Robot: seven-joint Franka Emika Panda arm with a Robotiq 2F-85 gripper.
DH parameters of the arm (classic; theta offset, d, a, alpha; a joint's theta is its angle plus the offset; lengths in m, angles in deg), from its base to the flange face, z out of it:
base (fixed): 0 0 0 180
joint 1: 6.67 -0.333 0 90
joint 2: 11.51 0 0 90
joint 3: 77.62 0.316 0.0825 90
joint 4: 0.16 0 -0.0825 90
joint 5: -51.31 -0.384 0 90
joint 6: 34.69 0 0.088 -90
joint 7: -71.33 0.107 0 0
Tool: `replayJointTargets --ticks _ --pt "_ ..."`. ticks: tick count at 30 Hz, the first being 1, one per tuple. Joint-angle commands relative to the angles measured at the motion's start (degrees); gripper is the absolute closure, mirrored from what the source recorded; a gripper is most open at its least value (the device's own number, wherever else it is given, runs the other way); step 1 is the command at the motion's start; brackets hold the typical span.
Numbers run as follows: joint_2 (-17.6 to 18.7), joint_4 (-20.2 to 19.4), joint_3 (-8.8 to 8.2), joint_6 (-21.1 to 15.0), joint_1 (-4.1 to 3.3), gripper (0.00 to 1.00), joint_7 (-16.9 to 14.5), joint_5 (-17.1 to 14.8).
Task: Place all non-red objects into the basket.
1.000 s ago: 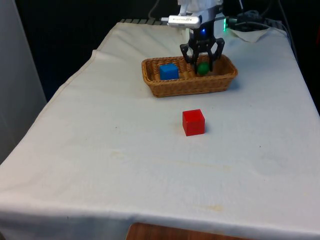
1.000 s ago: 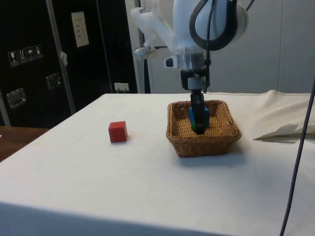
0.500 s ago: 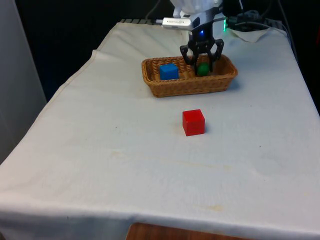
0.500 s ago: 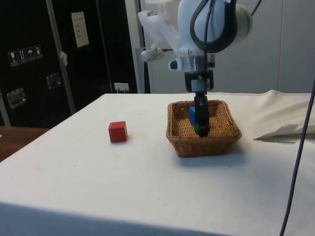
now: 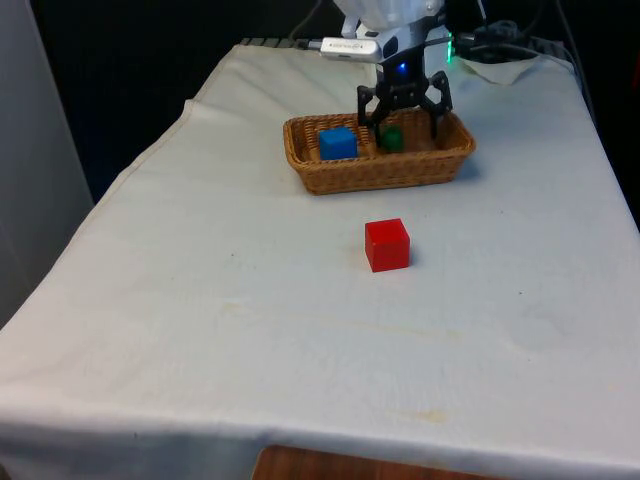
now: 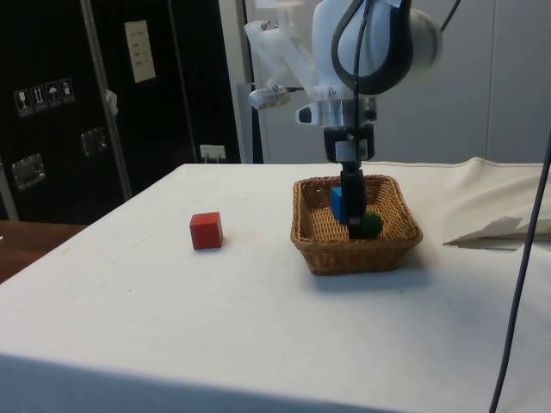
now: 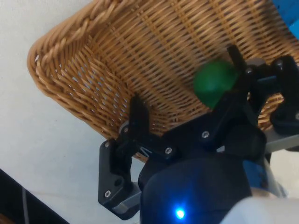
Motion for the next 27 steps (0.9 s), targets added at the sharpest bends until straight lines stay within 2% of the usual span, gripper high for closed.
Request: replayJointTargets --ticks 1,2,4,9,10,14,18,19,20,27 --pt "0.00 0.00 0.00 0.00 0.00 0.00 0.00 0.00" --pt "-0.34 -0.06 0.57 -0.40 0.11 0.00 -1.38 -2.01" --pt "-0.29 -0.06 0.57 -0.40 0.11 0.00 -1.43 -2.12" --pt "-2.46 0.17 -0.34 1.43 0.11 0.00 0.40 0.11" --pt "-1.72 0.34 -0.23 0.74 0.06 0.00 0.00 -0.29" --pt "-4.47 0.29 -0.63 3.15 0.29 0.00 1.15 0.86" --pt "-7.16 0.52 -0.86 5.50 0.46 0.00 1.89 1.32" --pt "-7.51 0.46 -0.86 5.44 0.17 0.00 0.57 -0.17" --pt "-7.68 0.57 -0.92 5.90 0.46 0.00 2.01 1.38" --pt "-11.29 1.60 -0.86 8.94 0.52 0.00 2.58 1.26"
